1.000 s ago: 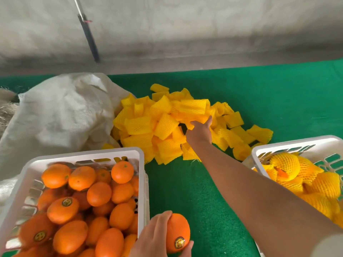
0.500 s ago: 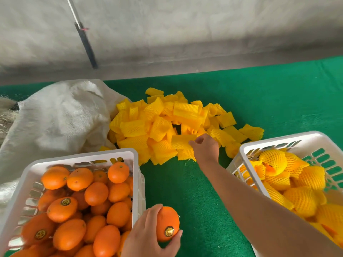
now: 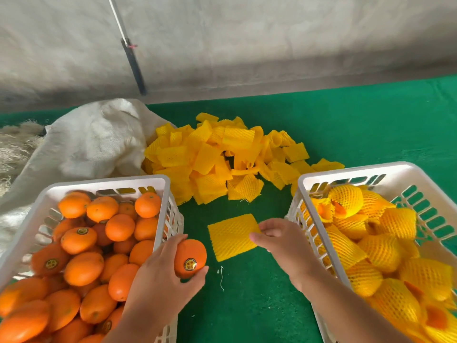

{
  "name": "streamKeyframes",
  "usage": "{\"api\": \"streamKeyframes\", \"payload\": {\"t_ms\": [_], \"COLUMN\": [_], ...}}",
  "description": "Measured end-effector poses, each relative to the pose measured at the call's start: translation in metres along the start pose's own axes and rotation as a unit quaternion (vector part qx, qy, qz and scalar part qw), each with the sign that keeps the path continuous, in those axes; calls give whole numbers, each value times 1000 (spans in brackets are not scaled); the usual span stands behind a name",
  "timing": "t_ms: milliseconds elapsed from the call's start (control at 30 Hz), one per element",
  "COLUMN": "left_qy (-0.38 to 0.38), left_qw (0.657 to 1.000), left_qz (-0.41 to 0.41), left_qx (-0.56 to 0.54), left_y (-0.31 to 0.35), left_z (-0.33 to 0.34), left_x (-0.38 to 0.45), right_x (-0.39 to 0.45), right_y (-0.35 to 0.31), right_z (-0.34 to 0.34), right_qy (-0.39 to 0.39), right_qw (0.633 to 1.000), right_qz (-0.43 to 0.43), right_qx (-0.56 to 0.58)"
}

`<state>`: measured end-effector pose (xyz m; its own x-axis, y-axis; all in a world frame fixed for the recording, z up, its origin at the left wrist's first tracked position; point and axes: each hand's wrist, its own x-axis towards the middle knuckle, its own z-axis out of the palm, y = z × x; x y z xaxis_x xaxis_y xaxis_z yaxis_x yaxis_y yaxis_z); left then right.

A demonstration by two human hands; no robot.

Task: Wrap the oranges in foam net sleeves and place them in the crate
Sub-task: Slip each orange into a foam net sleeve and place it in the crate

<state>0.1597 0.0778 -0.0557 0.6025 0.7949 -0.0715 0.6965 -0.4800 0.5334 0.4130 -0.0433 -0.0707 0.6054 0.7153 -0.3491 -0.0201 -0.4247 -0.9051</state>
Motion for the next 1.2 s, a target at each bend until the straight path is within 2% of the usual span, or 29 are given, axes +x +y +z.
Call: {"api": "streamKeyframes", "payload": {"t_ms": [233, 433, 600, 700, 767, 833, 900, 967, 1100, 1200], "left_qy": [26, 32, 52, 32, 36, 60, 71, 61, 45, 28], "left_qw": [999, 998, 995, 994, 996, 992, 967, 925, 836, 777], "left_qz": [14, 37, 76, 87, 84, 78, 49, 34, 29, 15], "left_qx": [29, 38, 50, 65, 17, -85, -239, -373, -546, -629], "left_y": [6, 5, 2, 0, 2, 9, 20, 30, 36, 26], "left_z": [1, 3, 9, 12, 9, 5, 3, 6, 19, 22], "left_x": [-2, -5, 1, -4, -7, -7, -3, 4, 16, 19], "right_x": [-9, -10, -5, -6, -8, -11, -10, -9, -8, -6], "right_y": [17, 13, 10, 7, 7, 8, 8, 9, 11, 13], "right_z": [-1, 1, -8, -8, -6, -4, -4, -5, -6, -6], "right_qy": [-75, -78, -32, -30, -34, -35, -37, -32, -34, -1], "right_qw": [996, 991, 986, 978, 975, 974, 975, 976, 977, 973], "right_qz": [7, -59, -121, -165, -180, -189, -191, -192, -200, -210], "right_qx": [-49, -88, -106, -122, -128, -122, -106, -98, -67, -96]}}
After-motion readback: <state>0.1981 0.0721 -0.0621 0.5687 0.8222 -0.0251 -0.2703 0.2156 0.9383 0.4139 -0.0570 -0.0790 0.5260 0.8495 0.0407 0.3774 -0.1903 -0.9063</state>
